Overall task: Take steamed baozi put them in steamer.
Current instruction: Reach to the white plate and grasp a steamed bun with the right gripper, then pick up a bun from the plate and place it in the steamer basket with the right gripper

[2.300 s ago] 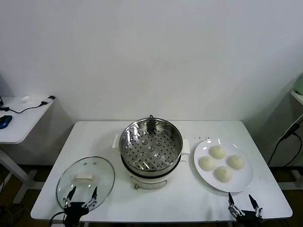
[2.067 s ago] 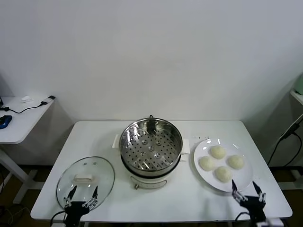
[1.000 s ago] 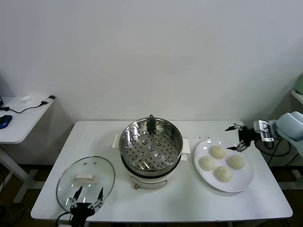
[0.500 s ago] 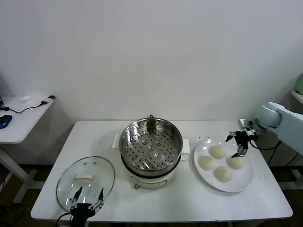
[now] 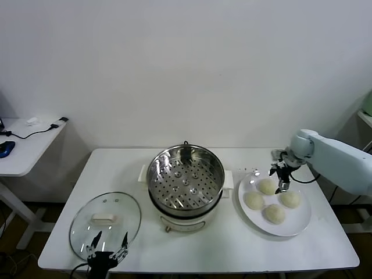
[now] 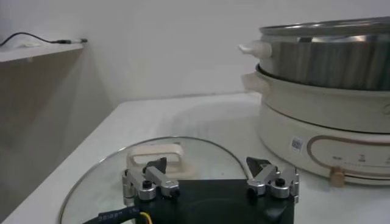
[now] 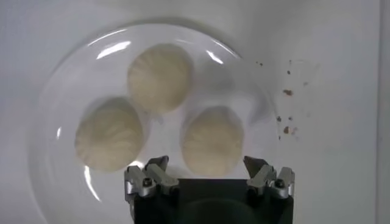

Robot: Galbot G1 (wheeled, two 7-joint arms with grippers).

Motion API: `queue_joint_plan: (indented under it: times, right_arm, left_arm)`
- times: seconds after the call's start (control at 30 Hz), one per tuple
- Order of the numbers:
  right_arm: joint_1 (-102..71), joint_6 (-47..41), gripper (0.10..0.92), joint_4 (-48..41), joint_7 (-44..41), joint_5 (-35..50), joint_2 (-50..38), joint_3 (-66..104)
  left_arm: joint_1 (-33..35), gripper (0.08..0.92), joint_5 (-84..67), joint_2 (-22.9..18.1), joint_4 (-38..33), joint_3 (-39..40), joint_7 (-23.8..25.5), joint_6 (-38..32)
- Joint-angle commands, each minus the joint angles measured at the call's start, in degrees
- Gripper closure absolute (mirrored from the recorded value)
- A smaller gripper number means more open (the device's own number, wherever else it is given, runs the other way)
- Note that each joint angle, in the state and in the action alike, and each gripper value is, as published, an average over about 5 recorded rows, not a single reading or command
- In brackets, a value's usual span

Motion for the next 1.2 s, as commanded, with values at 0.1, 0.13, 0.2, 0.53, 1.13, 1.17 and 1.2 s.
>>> queue_joint_plan:
  times: [0.1,0.13,0.2,0.53,1.13,1.17,1.2]
  right_arm:
    - [-4.3,-0.5,0.203,-5.5,1.8,-2.3,4.0,4.3]
    - [-4.4,-0.5,0.203,-5.7,1.8,-2.5,4.1,4.6]
    - [-4.5,-0.4,0.203,-5.9,1.8,-2.9,4.1,5.0]
    - [-4.3,-0.4,0.341,-5.6,1.1,-2.9,3.6,6.0]
    - [32.4,7.7,0.522,16.6,-5.1,8.8,-0.9,-12.1]
    - [35.7,9.2,0.523,18.3,-5.5,10.4,0.0,-13.6]
    - [39.0,10.8,0.523,20.3,-5.9,11.7,1.4,-14.9]
  left_arm:
    - [0.4,0.177,0.5,-0.3,0.0,0.1,-0.1,-0.3]
    - [0.4,0.177,0.6,-0.4,0.0,0.2,-0.1,-0.3]
    - [0.5,0.177,0.8,-0.5,0.0,0.3,-0.1,-0.4]
    - [0.4,0.177,1.3,-0.7,0.2,0.4,-0.4,-0.4]
    - [0.6,0.177,1.8,-0.2,-0.6,0.7,-0.8,-0.9]
    - [0.4,0.177,1.8,-0.2,-0.6,0.9,-0.8,-0.8]
    - [0.3,0.177,1.8,-0.3,-0.6,1.0,-0.8,-0.8]
